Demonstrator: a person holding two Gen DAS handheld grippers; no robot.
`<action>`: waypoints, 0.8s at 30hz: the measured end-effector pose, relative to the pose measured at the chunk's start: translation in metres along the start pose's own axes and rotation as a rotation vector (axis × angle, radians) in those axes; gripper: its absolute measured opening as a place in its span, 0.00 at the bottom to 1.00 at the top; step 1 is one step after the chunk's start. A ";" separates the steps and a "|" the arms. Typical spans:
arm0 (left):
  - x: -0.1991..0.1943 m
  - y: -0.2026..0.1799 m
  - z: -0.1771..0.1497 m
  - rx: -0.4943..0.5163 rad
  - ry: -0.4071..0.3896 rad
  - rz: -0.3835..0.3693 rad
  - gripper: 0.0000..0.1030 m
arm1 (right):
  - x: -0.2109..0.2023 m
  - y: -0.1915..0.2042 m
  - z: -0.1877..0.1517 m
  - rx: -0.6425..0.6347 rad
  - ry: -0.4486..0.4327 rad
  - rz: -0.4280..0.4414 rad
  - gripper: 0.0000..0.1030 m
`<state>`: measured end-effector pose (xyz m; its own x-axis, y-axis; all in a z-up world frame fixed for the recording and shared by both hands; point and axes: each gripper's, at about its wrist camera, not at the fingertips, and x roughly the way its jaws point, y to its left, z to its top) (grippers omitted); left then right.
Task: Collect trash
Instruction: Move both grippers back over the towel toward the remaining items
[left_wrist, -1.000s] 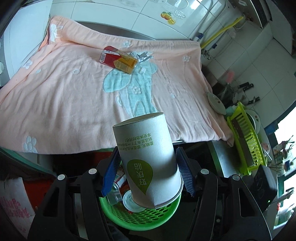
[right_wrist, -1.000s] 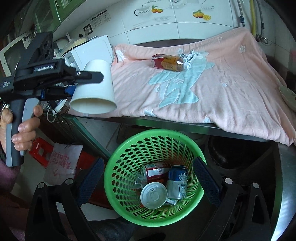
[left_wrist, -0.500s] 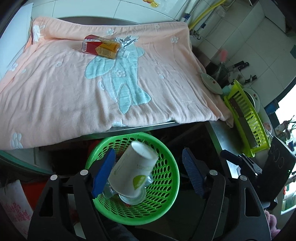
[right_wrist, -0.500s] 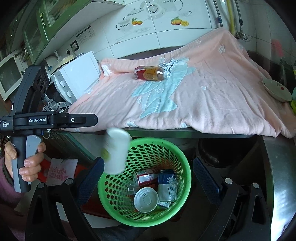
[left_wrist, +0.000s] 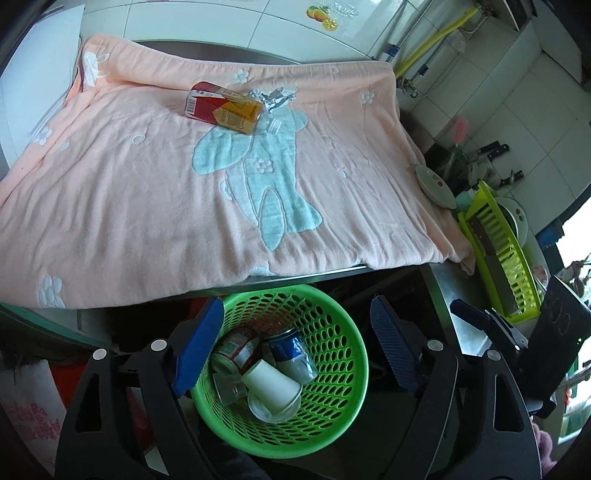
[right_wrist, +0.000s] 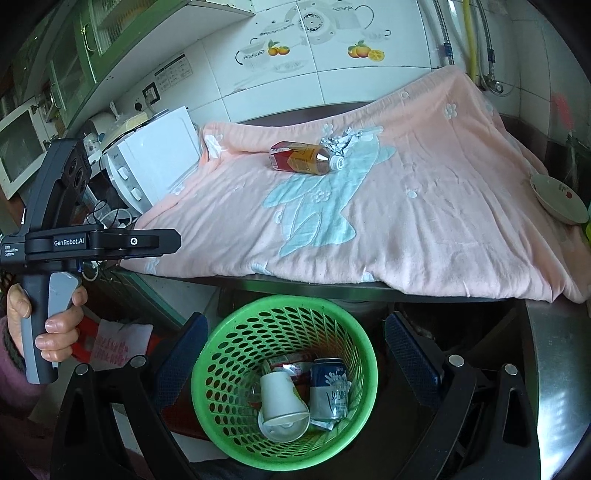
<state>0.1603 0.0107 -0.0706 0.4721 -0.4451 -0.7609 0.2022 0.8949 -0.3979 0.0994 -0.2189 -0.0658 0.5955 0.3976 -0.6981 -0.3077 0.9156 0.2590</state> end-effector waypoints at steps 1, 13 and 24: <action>-0.001 0.002 0.003 -0.003 -0.004 0.004 0.79 | 0.002 -0.001 0.004 0.001 0.000 0.000 0.91; 0.007 0.035 0.028 -0.077 -0.013 0.032 0.83 | 0.047 -0.019 0.082 0.045 0.015 0.004 0.91; 0.027 0.067 0.062 -0.104 0.005 0.037 0.83 | 0.125 -0.044 0.180 0.101 0.040 -0.015 0.91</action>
<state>0.2396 0.0611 -0.0860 0.4730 -0.4122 -0.7787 0.0940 0.9024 -0.4206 0.3210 -0.1985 -0.0447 0.5685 0.3826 -0.7283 -0.2210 0.9238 0.3127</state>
